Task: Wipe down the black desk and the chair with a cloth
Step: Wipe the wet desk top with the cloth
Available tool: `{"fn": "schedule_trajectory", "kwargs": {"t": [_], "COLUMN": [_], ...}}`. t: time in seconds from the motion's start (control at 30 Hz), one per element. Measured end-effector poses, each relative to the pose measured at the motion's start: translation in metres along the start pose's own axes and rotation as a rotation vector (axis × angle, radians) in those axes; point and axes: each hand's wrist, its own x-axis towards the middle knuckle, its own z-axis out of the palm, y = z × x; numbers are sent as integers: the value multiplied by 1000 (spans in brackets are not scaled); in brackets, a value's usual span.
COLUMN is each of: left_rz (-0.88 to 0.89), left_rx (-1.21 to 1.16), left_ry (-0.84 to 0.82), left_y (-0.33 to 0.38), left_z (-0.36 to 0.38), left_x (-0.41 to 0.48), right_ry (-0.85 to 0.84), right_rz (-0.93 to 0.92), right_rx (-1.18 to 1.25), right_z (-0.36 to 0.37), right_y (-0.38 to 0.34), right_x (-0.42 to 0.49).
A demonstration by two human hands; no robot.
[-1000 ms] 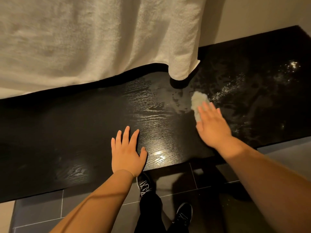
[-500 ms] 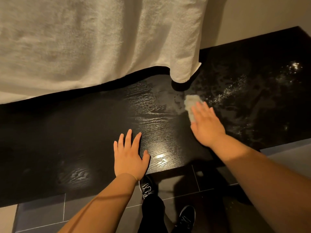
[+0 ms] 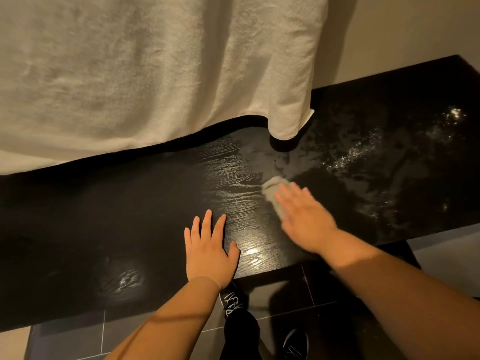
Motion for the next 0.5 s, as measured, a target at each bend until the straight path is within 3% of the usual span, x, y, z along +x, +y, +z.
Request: {"fn": "schedule_trajectory", "kwargs": {"t": [0.1, 0.17, 0.23, 0.33, 0.4, 0.5], "left_rz": [4, 7, 6, -3, -10, -18], "left_rx": [-6, -26, -38, -44, -58, -58], "left_ry": [-6, -8, -4, -21, -31, -47], "left_y": [0, -1, -1, 1, 3, 4], "left_z": [1, 2, 0, -6, -9, -14], "left_x": [1, 2, 9, 33, 52, 76], "right_ry": [44, 76, 110, 38, -14, 45], "right_rz": [346, 447, 373, 23, -112, -12], "right_rx": [73, 129, 114, 54, 77, -7], "right_z": [-11, -11, -4, 12, 11, 1], "right_y": [26, 15, -16, -55, -46, -5], "right_x": [24, 31, 30, 20, 19, 36]}}
